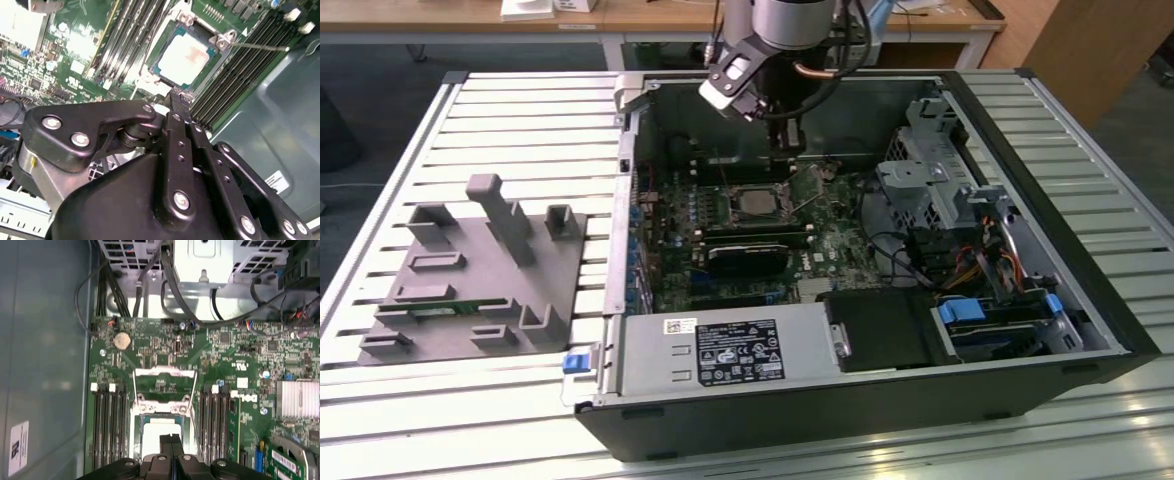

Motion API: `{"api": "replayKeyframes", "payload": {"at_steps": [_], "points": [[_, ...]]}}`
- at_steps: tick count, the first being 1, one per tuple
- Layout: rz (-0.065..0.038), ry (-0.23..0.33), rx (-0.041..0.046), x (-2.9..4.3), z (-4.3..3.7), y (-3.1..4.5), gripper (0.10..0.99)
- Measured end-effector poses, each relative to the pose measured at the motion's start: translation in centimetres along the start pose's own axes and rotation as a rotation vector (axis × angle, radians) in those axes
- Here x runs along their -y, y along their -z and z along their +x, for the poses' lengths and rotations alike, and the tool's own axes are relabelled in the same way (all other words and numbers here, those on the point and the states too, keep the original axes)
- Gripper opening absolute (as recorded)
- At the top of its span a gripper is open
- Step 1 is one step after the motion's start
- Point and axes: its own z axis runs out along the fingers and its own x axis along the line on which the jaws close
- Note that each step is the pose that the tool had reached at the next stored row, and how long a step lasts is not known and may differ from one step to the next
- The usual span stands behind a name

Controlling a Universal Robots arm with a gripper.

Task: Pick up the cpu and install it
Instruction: 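Place the cpu into insertion slot, then close the cpu cover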

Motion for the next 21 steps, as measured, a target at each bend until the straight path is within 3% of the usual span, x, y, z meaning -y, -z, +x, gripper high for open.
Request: {"api": "replayKeyframes", "payload": {"at_steps": [5,8,14,17,21], "points": [[0.000,0.000,-0.0002,-0.67,-0.01,-0.03,0.106],[0.000,0.000,-0.0031,-0.70,-0.01,-0.03,0.106],[0.000,0.000,-0.0032,0.28,0.01,0.00,0.106],[0.000,0.000,-0.0032,0.41,0.01,0.01,0.106],[0.000,0.000,-0.0032,-0.44,-0.01,-0.02,0.106]]}}
